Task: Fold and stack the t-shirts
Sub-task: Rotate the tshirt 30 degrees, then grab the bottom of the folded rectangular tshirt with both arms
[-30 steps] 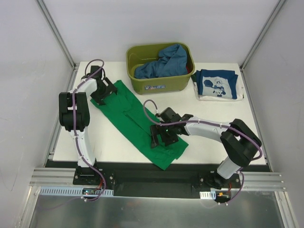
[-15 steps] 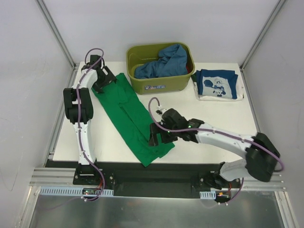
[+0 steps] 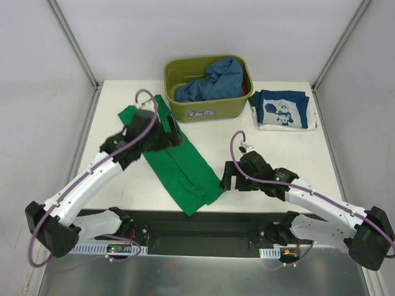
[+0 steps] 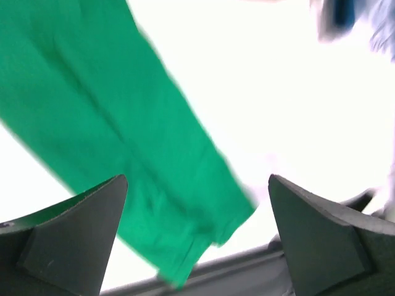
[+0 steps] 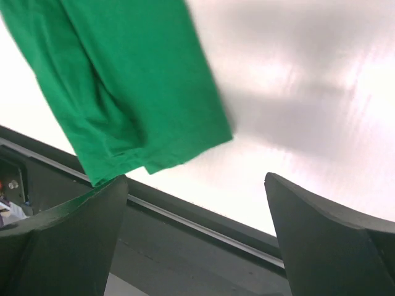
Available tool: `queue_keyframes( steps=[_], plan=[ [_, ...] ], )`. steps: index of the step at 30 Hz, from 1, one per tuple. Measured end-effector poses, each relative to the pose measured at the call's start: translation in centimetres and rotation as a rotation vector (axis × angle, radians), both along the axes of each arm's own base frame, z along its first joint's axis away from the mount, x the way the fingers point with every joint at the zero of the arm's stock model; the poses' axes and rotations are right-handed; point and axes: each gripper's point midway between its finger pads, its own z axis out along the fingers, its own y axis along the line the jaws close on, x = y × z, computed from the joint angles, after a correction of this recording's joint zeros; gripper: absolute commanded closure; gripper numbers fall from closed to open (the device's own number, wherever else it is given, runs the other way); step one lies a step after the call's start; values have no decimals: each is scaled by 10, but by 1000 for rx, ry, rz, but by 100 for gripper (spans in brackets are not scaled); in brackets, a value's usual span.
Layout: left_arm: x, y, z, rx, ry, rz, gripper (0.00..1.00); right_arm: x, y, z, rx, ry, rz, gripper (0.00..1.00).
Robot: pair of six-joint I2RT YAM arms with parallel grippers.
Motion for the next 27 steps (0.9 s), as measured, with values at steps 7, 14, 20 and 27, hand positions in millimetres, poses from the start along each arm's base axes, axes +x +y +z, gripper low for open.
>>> queue_keyframes(
  steps=[7, 14, 20, 27],
  plan=[
    [-142, -59, -113, 177, 226, -317, 11, 3, -27, -10, -17, 37, -104, 3],
    [-212, -92, -132, 279, 229, -543, 14, -2, -26, -21, -26, 100, -96, 1],
    [-229, -113, -171, 440, 292, -660, 25, -5, -12, -34, -14, 167, -55, 7],
    [-231, -110, -194, 541, 323, -731, 34, -8, 0, -52, 4, 234, -31, 12]
  ],
)
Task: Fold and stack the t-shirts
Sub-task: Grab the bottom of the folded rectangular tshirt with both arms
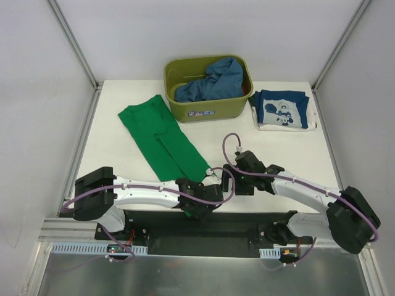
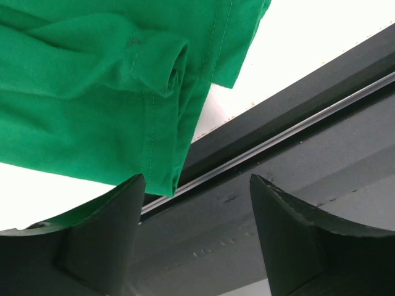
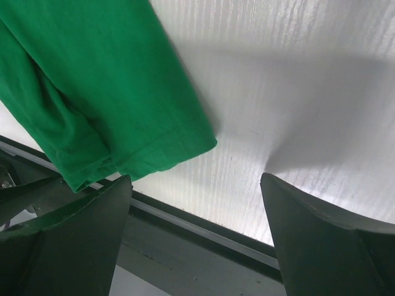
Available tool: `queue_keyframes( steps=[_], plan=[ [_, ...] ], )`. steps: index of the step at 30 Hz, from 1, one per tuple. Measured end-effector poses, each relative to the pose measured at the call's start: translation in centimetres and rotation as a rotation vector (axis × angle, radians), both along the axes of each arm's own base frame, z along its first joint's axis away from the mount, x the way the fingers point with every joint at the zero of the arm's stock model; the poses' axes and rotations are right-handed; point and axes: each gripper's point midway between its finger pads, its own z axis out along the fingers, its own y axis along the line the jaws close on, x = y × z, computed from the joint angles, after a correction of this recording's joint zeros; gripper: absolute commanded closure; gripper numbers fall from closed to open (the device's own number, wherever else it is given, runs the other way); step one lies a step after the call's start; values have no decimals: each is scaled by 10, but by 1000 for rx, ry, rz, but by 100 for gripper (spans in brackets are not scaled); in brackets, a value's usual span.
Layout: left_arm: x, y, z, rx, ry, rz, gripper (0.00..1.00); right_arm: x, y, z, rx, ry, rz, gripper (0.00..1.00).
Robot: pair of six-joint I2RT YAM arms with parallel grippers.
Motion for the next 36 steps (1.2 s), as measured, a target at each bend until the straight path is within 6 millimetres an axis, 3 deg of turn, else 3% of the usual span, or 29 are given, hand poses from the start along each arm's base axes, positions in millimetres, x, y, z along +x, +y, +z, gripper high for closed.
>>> queue_keyframes(
  steps=[5, 11, 15, 16, 18, 19, 23, 28, 30, 31, 36],
  plan=[
    [2, 2, -3, 16, -12, -18, 41, -1, 4, -8, 4, 28, -2, 16],
    [1, 8, -21, 68, -2, -26, 46, 3, 6, -10, 2, 26, -8, 22],
    [4, 12, -25, 91, -19, -35, 63, 11, 12, -12, -8, 29, -12, 37],
    [5, 13, -25, 94, -23, -33, 72, 12, 14, -13, -10, 33, -12, 47],
    [7, 15, -25, 102, -34, -33, 81, 15, 17, -15, -9, 37, -15, 57],
    [9, 17, -25, 111, -46, -33, 100, 15, 17, -17, -11, 43, -14, 70],
    [12, 20, -25, 123, -65, -28, 100, 13, 19, -19, -7, 55, -6, 85],
    [11, 21, -24, 111, -66, -33, 100, 12, 18, -15, -4, 48, -4, 92],
    [6, 21, -22, 97, -61, -52, 100, 12, 17, -9, 5, 34, -4, 93],
    [1, 20, -21, 91, -59, -70, 100, 12, 17, -5, 15, 22, -4, 99],
    [-26, 9, -13, 43, -46, -166, 100, 7, 10, 13, 48, -29, -6, 100]
  ],
)
